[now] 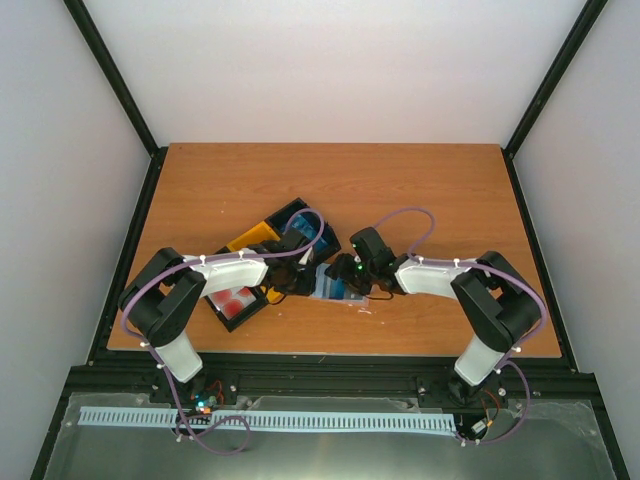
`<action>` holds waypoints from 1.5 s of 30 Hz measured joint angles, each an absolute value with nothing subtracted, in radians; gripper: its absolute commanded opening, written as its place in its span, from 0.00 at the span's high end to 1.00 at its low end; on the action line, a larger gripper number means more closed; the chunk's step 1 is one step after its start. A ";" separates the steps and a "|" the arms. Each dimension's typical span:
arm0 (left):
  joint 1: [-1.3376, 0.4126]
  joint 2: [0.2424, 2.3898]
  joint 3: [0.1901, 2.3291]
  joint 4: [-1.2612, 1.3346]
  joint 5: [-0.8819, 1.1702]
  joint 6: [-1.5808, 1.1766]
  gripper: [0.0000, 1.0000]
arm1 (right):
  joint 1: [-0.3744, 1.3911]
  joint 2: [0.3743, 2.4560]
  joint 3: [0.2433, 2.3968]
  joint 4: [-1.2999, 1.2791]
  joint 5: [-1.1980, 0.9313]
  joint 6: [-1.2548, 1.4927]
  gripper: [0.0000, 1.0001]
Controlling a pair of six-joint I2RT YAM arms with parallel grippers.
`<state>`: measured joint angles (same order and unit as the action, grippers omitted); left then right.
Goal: Put the credit cards into the card holder
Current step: Insert the credit card into the card holder.
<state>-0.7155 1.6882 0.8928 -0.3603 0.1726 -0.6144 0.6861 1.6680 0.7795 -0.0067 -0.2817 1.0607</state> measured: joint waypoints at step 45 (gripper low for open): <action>-0.715 1.684 0.886 -0.359 0.184 -0.620 0.88 | 0.838 1.694 0.932 -0.370 -0.089 0.623 0.67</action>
<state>-0.7155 1.6836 0.8856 -0.3592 0.1844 -0.6205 0.8375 1.6943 0.9318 -0.3698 -0.0895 0.6231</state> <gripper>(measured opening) 0.121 0.342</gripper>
